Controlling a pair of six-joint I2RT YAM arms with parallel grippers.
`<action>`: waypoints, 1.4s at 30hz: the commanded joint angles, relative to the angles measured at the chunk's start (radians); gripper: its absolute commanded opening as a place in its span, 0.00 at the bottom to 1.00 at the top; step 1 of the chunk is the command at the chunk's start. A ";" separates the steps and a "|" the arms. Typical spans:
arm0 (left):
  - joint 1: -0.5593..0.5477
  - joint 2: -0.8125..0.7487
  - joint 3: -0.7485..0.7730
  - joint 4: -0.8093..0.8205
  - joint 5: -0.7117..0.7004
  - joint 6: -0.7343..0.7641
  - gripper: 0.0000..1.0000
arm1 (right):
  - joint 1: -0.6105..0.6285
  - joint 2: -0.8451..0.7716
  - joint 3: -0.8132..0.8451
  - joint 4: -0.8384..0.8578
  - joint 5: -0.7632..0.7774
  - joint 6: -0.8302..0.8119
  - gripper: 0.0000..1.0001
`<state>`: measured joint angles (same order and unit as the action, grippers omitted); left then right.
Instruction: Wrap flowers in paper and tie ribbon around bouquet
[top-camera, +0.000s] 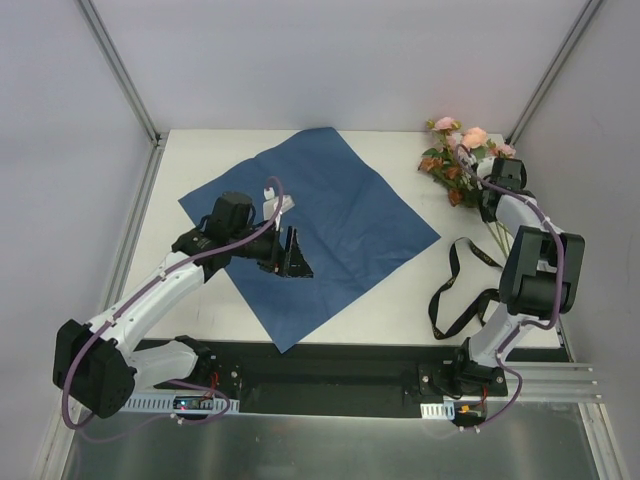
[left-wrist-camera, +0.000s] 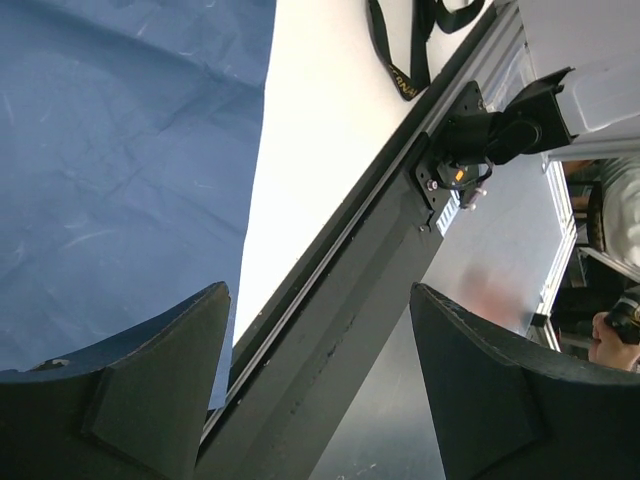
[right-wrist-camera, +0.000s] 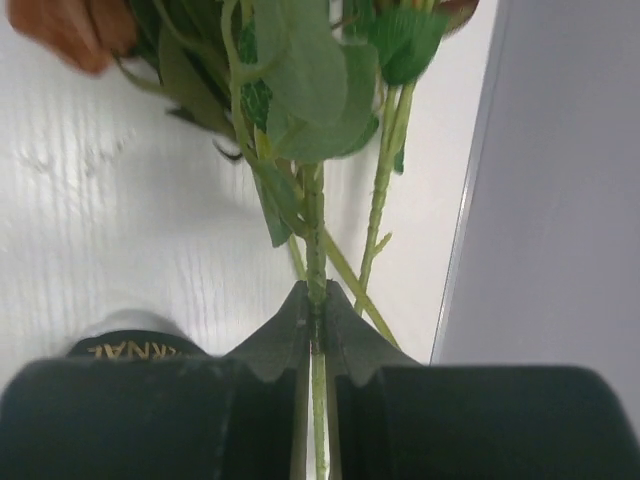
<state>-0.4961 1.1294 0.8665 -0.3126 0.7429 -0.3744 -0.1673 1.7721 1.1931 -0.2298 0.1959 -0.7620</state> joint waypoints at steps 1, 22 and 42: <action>0.048 0.001 -0.020 0.023 0.029 0.012 0.73 | -0.018 -0.065 0.057 0.101 -0.119 0.067 0.01; 0.291 0.107 -0.293 0.265 -0.066 -0.362 0.69 | 0.467 -0.195 0.315 -0.082 -0.168 1.084 0.01; 0.255 0.104 -0.529 0.276 -0.209 -0.422 0.59 | 0.761 0.515 0.726 0.037 -0.470 1.257 0.01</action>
<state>-0.2302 1.2854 0.4084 0.0090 0.6136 -0.7815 0.5999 2.2589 1.8244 -0.2340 -0.2092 0.4877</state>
